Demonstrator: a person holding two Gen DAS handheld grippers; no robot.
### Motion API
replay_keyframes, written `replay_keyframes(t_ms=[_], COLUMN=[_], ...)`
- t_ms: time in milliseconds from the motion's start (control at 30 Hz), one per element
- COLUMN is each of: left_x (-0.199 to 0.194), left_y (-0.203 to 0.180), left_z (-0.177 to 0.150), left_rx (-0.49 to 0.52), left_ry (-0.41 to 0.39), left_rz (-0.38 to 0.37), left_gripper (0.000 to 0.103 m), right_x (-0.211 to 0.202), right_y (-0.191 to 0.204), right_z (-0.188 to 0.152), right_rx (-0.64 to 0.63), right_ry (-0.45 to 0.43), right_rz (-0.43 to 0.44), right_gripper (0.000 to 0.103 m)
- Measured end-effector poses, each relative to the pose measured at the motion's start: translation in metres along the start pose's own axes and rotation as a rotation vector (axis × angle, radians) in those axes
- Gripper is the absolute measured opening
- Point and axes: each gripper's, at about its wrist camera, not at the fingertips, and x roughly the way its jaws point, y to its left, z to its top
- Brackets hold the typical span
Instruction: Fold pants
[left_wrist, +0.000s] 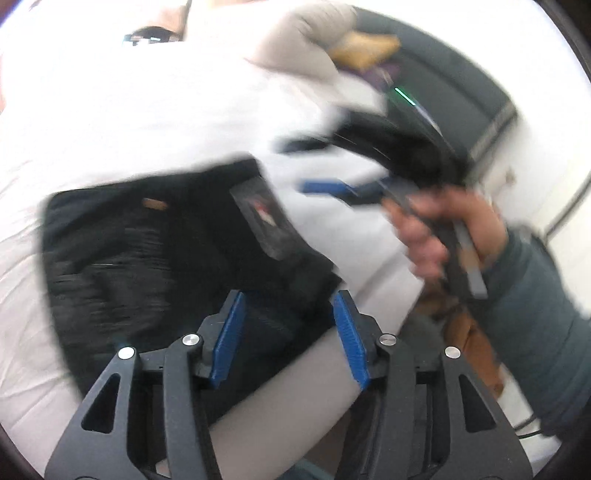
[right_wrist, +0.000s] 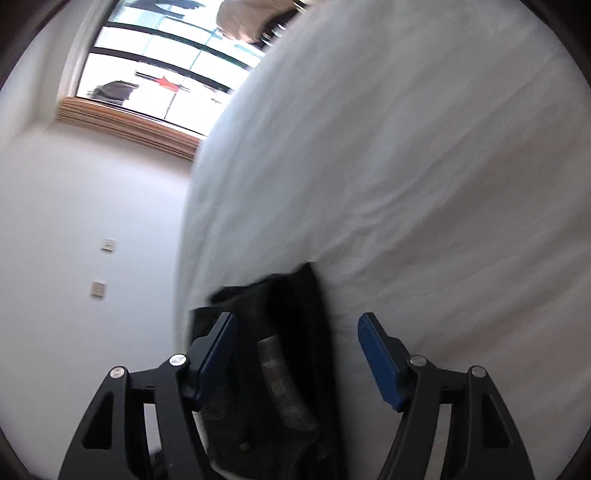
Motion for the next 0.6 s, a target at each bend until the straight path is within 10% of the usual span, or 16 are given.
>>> replay_keyframes(t_ms=[133, 267, 433, 600], left_x=[-0.034, -0.024, -0.010, -0.037], left_y=[0.068, 0.117, 0.158, 0.163], left_z=[0.002, -0.007, -0.027, -0.017], left_rx=[-0.145, -0.232, -0.276, -0.305], left_ry=[-0.087, -0.107, -0.031, -0.118], left_rz=[0.082, 0.159, 0.183, 0.233], left_gripper=[0.055, 0.055, 0.055, 0.058], right_x=[-0.002, 0.039, 0.032, -0.013], right_y=[0.039, 0.027, 0.001, 0.034], right_z=[-0.043, -0.085, -0.087, -0.060], right_rx=[-0.083, -0.085, -0.013, -0.134], right_ry=[0.069, 0.206, 0.166, 0.009], right_rz=[0.158, 0.052, 0.040, 0.024], right_gripper=[0.072, 0.069, 0.048, 0.079])
